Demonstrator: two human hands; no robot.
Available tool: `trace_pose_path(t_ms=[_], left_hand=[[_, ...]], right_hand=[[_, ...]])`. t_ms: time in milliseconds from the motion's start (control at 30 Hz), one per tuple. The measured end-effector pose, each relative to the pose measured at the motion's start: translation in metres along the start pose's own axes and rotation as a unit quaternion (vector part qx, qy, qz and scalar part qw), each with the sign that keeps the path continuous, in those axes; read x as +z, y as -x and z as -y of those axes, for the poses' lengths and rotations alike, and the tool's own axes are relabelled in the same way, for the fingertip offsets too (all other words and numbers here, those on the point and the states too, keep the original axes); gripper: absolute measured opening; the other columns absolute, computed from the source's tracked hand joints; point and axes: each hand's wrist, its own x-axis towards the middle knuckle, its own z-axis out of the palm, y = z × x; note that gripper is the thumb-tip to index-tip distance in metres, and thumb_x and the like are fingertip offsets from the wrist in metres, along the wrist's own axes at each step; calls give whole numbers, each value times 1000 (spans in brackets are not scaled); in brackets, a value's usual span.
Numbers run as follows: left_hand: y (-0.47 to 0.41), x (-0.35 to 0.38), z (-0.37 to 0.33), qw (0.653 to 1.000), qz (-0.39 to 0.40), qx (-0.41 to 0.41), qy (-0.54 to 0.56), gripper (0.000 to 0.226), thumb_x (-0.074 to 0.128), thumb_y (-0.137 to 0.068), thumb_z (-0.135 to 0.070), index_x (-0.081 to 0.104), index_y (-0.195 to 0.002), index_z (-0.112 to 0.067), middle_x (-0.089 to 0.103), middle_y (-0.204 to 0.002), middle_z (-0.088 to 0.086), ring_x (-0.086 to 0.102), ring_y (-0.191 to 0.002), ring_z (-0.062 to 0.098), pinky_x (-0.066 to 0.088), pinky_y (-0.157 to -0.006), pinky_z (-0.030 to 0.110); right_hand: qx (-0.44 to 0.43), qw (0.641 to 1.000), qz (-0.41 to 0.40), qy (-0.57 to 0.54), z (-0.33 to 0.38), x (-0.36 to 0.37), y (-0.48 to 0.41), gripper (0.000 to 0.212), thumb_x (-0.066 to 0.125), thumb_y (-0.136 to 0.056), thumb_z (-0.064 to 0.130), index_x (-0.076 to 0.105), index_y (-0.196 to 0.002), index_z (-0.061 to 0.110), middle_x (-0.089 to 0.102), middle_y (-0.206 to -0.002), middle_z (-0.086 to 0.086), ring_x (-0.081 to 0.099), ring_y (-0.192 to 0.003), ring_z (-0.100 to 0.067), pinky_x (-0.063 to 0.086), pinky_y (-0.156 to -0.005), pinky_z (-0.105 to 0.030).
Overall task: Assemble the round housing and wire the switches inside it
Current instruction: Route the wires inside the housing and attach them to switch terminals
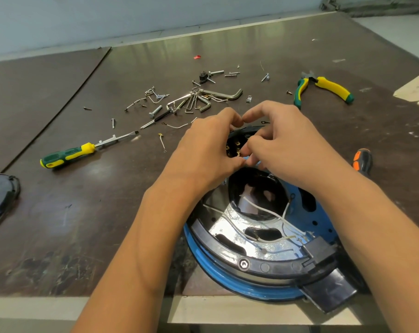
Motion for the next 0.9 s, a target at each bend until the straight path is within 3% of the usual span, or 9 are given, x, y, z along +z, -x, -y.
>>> trace_pose_path(t_ms=[367,600,900], left_hand=[[-2,2,0,999,4,0,-36,58,77,-80,-28,53,-132,-18,64,-125,6,56,-120,26,48,-97,42],[-2,3,0,998,9,10,-54,61,77,-80,-27,48,-134,-19,62,-125,5,57,-118,27,48,-96,43],[-4,3,-3,995,-4,-2,-99,61,73,-80,-34,47,-134,-26,67,-117,4,61,-111,30,53,-89,44]], right_hand=[[3,1000,-5,8,0,1,-1,38,58,-87,12,56,-119,31,74,-75,2,71,-72,-7,61,-78,-39],[26,999,-39,7,-2,-1,-3,30,58,-88,15,58,-116,27,73,-87,-1,70,-85,-18,58,-84,-41],[17,999,-27,8,-1,0,-2,32,57,-89,14,58,-118,27,74,-75,0,71,-75,-10,59,-80,-38]])
